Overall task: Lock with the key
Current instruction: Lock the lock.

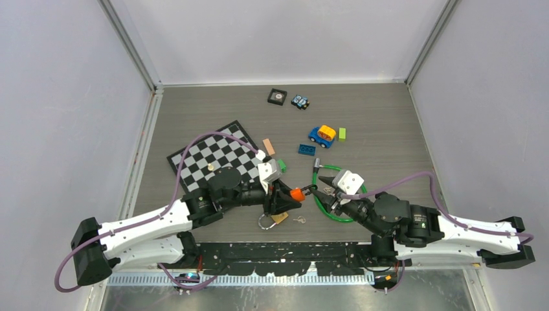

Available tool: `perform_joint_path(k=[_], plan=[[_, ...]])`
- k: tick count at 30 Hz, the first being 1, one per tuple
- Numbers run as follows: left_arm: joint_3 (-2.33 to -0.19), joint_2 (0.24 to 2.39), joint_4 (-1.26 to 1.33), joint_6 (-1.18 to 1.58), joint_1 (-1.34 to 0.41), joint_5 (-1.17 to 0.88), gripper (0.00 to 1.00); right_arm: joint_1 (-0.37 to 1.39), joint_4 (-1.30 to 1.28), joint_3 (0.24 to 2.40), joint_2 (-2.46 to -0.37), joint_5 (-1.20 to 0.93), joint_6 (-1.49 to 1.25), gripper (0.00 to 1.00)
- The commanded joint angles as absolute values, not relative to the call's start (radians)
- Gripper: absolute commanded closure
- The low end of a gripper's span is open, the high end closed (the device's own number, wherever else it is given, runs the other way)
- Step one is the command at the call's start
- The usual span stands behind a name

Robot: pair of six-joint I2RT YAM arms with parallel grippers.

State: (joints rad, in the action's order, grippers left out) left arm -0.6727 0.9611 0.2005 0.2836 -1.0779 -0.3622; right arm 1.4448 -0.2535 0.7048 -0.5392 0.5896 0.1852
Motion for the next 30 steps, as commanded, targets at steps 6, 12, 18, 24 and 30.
perform_joint_path(k=[6, 12, 18, 24, 30], plan=[[-0.72, 0.943, 0.298, 0.289, -1.078, -0.388, 1.0, 1.445, -0.19, 0.702, -0.531, 0.561, 0.182, 0.8], [-0.709, 0.928, 0.299, 0.252, -1.078, -0.357, 1.0, 1.446, -0.202, 0.718, -0.538, 0.526, 0.157, 0.99], [-0.71, 0.931, 0.317, 0.221, -1.078, -0.329, 1.0, 1.446, -0.21, 0.743, -0.587, 0.493, 0.138, 0.99], [-0.736, 0.959, 0.331, 0.23, -1.078, -0.339, 1.0, 1.446, -0.142, 0.714, -0.63, 0.484, 0.119, 0.99], [-0.727, 0.96, 0.368, 0.232, -1.078, -0.308, 1.0, 1.446, -0.044, 0.662, -0.668, 0.453, 0.066, 0.99]])
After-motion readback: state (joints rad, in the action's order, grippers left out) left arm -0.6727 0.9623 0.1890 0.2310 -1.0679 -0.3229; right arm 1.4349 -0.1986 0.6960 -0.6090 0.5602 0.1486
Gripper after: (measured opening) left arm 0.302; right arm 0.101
